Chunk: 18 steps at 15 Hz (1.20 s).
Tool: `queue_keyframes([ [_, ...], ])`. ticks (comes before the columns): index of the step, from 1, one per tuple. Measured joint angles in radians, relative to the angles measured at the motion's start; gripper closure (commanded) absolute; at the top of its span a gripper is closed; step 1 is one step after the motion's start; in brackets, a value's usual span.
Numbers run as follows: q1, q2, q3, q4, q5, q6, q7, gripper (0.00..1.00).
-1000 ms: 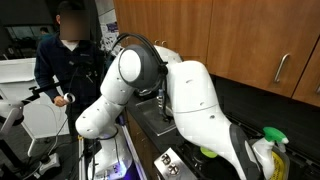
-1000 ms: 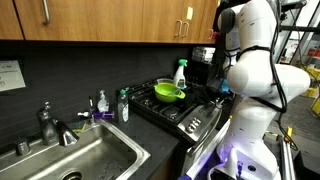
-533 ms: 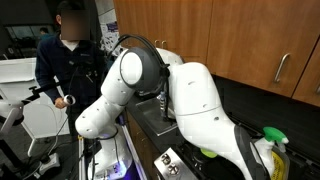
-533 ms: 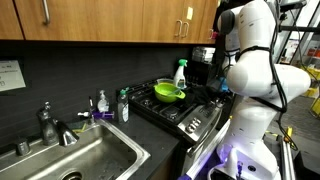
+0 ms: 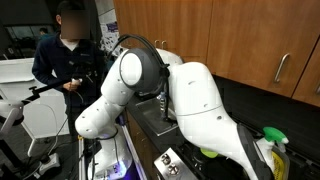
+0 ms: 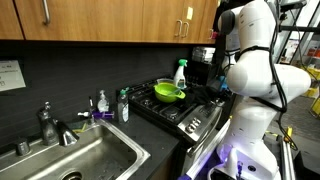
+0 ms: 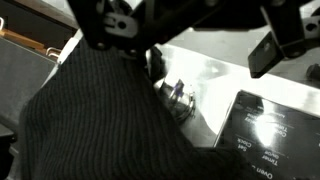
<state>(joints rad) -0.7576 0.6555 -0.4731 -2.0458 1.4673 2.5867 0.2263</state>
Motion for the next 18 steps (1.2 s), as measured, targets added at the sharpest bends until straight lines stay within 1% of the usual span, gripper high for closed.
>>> queue_keyframes([
  [3, 0.002, 0.003, 0.011, 0.003, 0.000, 0.023, 0.022, 0.00],
  [5, 0.012, 0.015, 0.016, 0.017, -0.014, 0.044, 0.091, 0.00],
  [10, 0.030, 0.059, 0.017, 0.082, -0.104, 0.060, 0.308, 0.00],
  [18, 0.031, 0.123, 0.018, 0.153, -0.237, 0.053, 0.514, 0.00],
])
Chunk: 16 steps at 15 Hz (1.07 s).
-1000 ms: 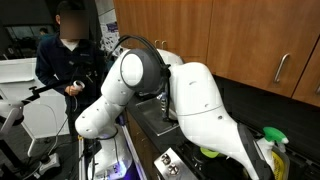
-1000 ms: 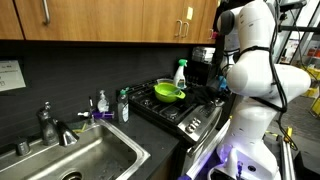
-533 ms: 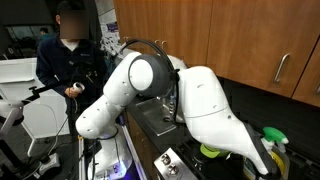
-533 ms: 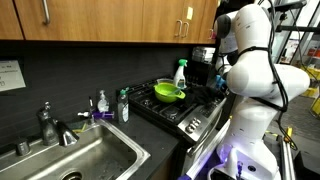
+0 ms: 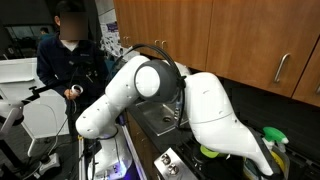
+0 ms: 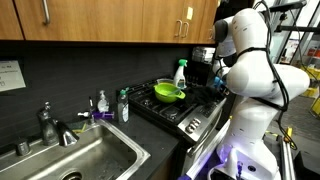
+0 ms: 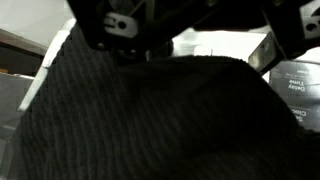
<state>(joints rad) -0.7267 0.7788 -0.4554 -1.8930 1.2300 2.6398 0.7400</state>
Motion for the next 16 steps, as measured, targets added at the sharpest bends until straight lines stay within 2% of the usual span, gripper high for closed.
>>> queue_keyframes([
  [7, -0.002, 0.040, 0.004, 0.034, -0.085, -0.038, 0.090, 0.00],
  [8, -0.003, 0.040, 0.004, 0.036, -0.094, -0.044, 0.097, 0.19],
  [9, -0.005, 0.041, 0.004, 0.039, -0.102, -0.049, 0.101, 0.27],
  [11, -0.009, 0.041, 0.003, 0.042, -0.117, -0.061, 0.110, 0.36],
  [16, -0.019, 0.036, 0.000, 0.057, -0.130, -0.074, 0.115, 0.69],
])
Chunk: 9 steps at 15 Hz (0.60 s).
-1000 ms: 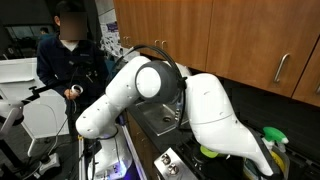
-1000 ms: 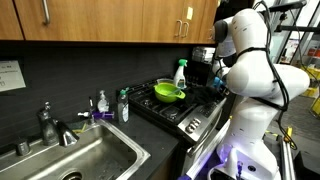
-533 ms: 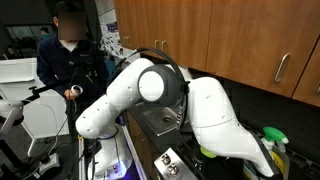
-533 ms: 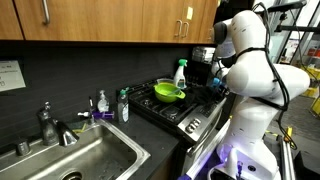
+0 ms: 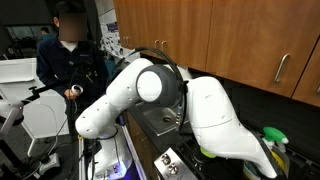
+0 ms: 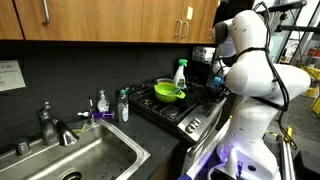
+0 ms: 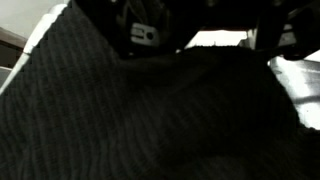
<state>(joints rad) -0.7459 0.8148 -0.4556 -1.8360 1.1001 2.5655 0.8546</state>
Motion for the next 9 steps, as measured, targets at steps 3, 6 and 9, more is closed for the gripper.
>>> queue_keyframes([
  [3, -0.003, 0.000, 0.001, 0.003, -0.001, -0.001, 0.000, 0.69],
  [6, -0.003, 0.001, 0.001, 0.003, -0.005, -0.001, 0.000, 0.69],
  [9, -0.003, 0.001, 0.005, 0.010, -0.065, 0.000, -0.043, 0.69],
])
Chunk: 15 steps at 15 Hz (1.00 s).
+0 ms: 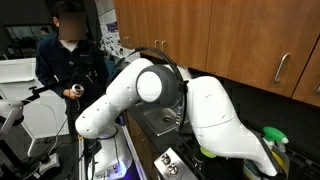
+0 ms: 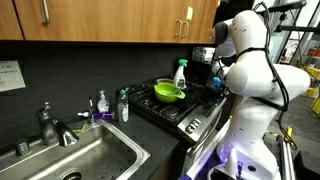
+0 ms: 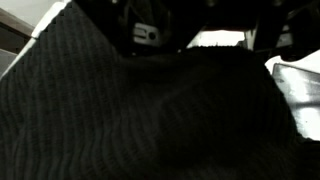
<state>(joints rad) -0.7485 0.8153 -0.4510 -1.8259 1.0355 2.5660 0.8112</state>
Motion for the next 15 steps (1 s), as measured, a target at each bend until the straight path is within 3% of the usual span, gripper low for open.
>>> queue_keyframes([
  [15, -0.078, -0.009, 0.057, 0.023, -0.044, -0.037, -0.147, 0.69],
])
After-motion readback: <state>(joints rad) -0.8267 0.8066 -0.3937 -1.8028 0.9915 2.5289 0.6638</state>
